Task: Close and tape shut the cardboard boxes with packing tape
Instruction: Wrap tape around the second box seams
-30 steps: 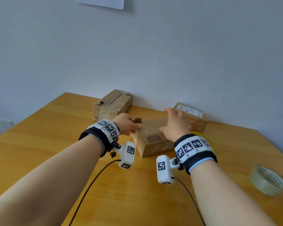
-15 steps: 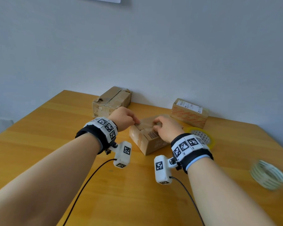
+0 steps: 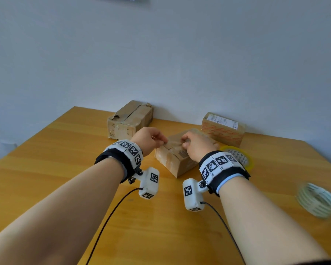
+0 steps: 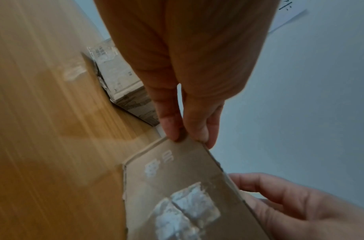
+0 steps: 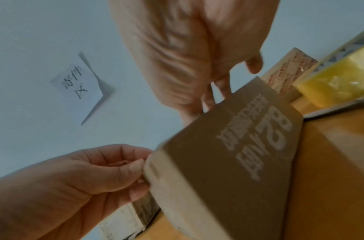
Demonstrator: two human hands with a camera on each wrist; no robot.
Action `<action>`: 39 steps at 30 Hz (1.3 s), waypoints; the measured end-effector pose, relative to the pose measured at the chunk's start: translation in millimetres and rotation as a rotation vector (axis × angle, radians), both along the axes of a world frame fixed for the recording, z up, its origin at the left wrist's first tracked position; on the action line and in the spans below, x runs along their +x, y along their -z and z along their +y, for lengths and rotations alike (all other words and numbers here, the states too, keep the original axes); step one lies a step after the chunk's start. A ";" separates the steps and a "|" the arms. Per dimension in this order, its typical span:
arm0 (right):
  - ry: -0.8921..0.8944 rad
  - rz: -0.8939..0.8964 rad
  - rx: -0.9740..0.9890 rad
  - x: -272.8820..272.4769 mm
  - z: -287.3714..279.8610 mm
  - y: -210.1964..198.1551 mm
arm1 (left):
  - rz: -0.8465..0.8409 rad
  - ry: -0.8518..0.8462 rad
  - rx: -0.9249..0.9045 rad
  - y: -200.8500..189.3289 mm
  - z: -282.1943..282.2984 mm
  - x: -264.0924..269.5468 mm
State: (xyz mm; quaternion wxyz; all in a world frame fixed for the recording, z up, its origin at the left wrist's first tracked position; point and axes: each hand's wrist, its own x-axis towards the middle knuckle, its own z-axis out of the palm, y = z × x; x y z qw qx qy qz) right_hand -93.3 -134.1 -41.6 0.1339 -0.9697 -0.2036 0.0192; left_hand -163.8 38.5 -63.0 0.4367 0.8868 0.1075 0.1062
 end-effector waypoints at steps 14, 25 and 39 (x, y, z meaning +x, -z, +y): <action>-0.094 0.170 0.421 10.1 -25.3 9.2 | -0.063 -0.079 -0.003 5.3 -22.8 36.2; 0.250 0.046 0.723 36.1 -106.2 -2.4 | -0.136 -0.116 -0.139 18.0 -29.3 58.6; 0.239 0.218 0.061 61.1 -121.4 -19.4 | -0.241 -0.021 -0.189 30.4 -26.0 71.2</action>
